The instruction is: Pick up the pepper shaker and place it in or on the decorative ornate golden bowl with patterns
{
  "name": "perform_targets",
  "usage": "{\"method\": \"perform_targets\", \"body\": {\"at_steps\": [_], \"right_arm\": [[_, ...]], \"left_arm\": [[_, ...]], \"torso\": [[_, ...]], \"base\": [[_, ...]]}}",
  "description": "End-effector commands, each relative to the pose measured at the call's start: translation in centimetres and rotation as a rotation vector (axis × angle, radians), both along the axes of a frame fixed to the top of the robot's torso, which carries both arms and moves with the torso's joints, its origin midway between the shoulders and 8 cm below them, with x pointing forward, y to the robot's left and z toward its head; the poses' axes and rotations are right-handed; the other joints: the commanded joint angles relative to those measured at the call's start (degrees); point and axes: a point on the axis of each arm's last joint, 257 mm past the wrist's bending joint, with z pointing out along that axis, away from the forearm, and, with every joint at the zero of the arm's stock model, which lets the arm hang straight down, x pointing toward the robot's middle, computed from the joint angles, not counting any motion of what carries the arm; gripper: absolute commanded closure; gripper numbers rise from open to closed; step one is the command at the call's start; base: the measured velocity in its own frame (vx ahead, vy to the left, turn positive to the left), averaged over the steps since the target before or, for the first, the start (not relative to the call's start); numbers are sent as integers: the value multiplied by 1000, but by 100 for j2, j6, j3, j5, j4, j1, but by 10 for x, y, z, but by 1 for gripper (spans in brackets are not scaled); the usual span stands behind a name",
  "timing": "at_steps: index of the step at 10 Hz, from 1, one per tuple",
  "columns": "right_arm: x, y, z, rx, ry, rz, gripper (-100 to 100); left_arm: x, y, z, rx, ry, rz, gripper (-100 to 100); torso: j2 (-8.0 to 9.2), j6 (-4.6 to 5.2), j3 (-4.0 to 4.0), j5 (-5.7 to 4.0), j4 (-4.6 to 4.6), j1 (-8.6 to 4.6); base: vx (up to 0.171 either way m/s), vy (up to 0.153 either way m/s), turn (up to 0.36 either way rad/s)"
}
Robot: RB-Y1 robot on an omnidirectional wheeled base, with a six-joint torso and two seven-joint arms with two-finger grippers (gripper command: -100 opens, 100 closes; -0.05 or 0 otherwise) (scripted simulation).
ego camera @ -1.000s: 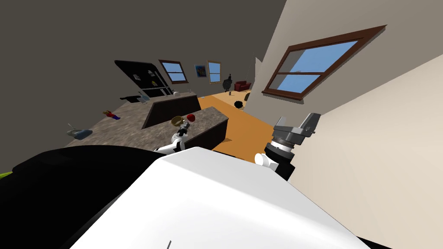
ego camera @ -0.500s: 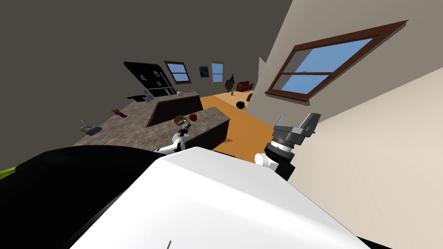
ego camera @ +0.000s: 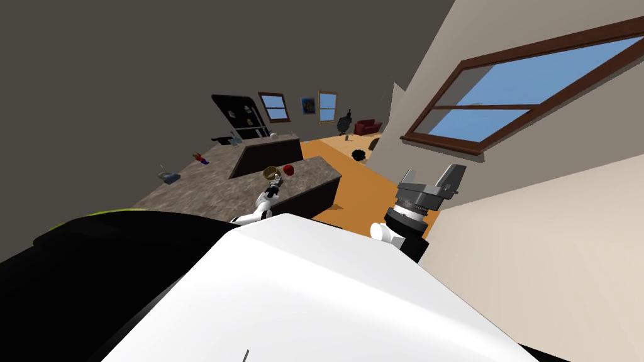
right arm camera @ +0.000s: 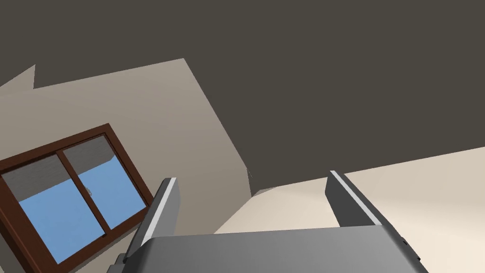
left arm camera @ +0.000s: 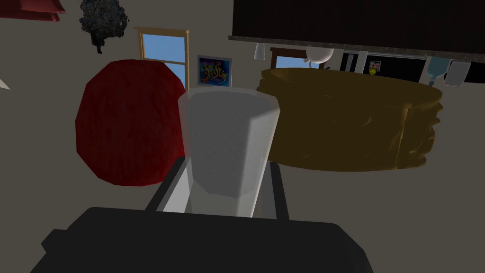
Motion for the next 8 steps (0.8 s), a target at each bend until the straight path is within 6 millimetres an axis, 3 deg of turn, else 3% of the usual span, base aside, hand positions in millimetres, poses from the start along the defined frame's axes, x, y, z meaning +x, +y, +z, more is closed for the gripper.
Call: {"method": "perform_targets", "body": {"at_steps": [1,2,3,5,6,7,8], "right_arm": [[0,0,0,0,0,0,0],[0,0,0,0,0,0,0],[0,0,0,0,0,0,0],[0,0,0,0,0,0,0],[0,0,0,0,0,0,0],[0,0,0,0,0,0,0],[0,0,0,0,0,0,0]], "left_arm": [[6,-12,1,3,0,-22,100],[12,-33,-9,-9,17,-52,100],[18,-37,0,4,1,-65,100],[34,-81,0,-6,-3,-130,100],[38,-90,1,0,-3,-152,100],[46,-114,4,-5,-11,-186,100],[47,-118,3,-4,-8,-195,100]], "torso": [[0,0,0,0,0,0],[-1,9,-1,3,0,3],[-4,4,-5,9,-6,6],[-9,6,-8,11,-7,7],[-13,-5,-10,10,-8,13],[-11,14,-9,13,-7,9],[-10,9,-8,11,-6,8]], "base": [[38,11,174],[53,21,243],[48,9,151],[73,21,389],[64,6,153],[55,13,250],[43,2,136]]}}
